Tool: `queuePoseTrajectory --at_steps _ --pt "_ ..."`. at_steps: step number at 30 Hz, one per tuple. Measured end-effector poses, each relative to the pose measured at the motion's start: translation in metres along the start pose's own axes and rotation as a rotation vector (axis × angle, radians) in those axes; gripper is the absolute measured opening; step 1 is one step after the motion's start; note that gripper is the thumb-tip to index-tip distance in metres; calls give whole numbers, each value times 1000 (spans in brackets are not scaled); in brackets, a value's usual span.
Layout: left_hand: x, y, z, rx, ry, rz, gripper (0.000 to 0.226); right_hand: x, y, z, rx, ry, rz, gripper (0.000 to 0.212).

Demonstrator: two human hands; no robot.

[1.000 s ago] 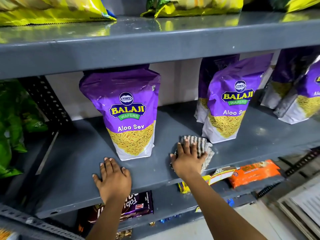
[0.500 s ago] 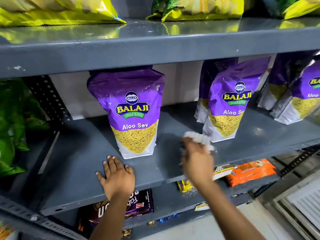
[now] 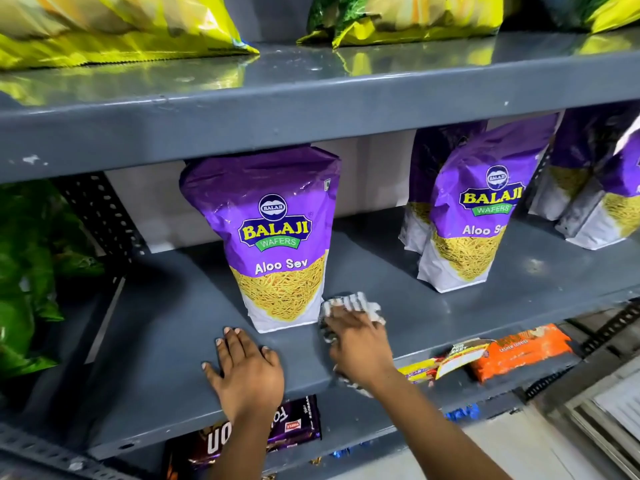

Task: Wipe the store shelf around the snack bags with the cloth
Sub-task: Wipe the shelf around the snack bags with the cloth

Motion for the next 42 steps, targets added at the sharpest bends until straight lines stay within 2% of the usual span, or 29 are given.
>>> queuePoseTrajectory --at_steps 3,4,7,9,11,12,14,16,18,25,27,32,36,39,41,42 --pt "0 0 0 4 9 2 77 -18 32 -10 243 173 20 42" --pt "-1 0 1 9 6 7 80 -20 30 -13 238 206 22 38" --pt "1 0 -1 4 -18 6 75 -4 1 -18 -42 84 51 35" --pt "0 1 0 1 -28 -7 73 -4 8 -20 74 -85 54 38" --pt "0 0 0 6 -24 -17 75 -19 25 -29 291 -6 57 39" --pt "0 0 0 8 -19 -18 78 -22 29 -35 333 53 30 39" --pt "0 0 -1 4 -20 -24 81 -19 20 -46 237 48 -28 43" --pt "0 1 0 -2 -26 -36 76 -1 7 -55 134 -105 -34 47" --pt "0 0 0 7 -17 -31 74 9 14 -68 126 -174 41 50" --pt "4 -1 -1 11 17 6 77 -6 75 -79 400 -103 73 59" --pt "1 0 1 17 2 17 79 -7 79 -60 425 -81 65 58" --pt "-5 1 3 14 -22 35 63 -17 79 7 419 -2 52 50" --pt "-3 2 8 62 93 143 69 -38 92 52 465 141 13 50" --pt "1 18 22 153 261 209 65 -38 74 53 377 52 -57 55" --pt "6 47 43 286 320 233 62 -27 64 51 202 40 31 47" --pt "10 65 55 364 311 245 60 -24 67 51 201 7 32 42"
Point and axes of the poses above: each hand's wrist, its own z-axis away from the middle knuckle, its own x-axis out of the palm, y = z × x, the point moved 2 cm from there along -z, towards the middle knuckle, and after that the axes turned 2 degrees about z, right-handed, at the moved point
